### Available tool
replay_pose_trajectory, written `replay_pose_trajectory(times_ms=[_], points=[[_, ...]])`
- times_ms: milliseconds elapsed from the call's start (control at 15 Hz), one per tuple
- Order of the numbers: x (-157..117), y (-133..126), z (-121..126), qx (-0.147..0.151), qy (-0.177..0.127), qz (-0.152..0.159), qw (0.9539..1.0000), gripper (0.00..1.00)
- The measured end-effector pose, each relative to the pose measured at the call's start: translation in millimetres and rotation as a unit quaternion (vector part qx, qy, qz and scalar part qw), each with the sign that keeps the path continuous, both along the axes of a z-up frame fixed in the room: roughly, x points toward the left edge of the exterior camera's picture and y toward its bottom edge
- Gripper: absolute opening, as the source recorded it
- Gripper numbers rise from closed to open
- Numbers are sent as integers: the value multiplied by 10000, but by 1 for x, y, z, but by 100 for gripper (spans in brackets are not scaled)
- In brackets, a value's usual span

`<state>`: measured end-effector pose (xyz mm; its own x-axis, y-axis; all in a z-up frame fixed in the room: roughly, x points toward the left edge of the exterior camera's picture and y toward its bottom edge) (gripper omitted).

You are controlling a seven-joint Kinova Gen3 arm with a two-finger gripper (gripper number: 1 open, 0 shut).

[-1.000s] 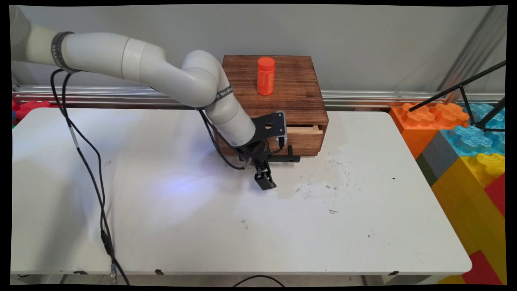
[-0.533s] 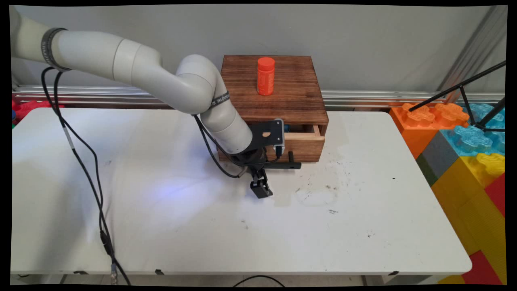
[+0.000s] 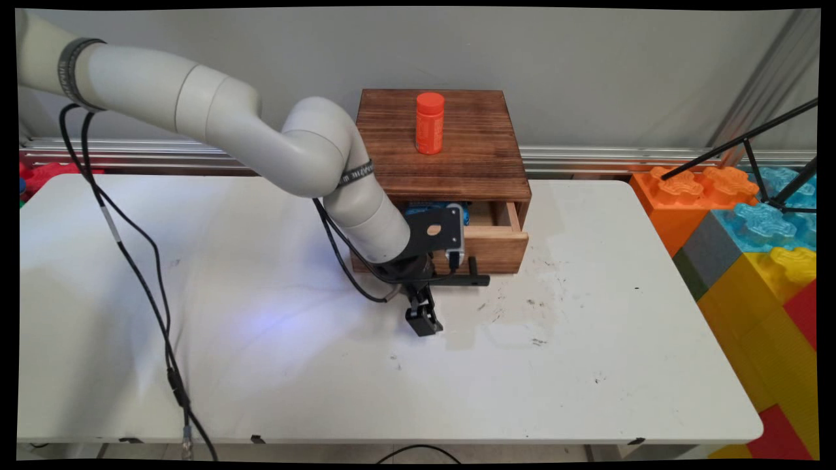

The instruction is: Open the drawer

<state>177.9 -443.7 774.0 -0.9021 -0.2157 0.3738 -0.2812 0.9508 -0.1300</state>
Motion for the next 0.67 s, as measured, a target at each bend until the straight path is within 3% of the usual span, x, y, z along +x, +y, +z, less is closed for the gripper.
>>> replay_pose_trajectory(times_ms=[667], points=[[-22, 37, 2, 92, 52, -53, 9999, 100]])
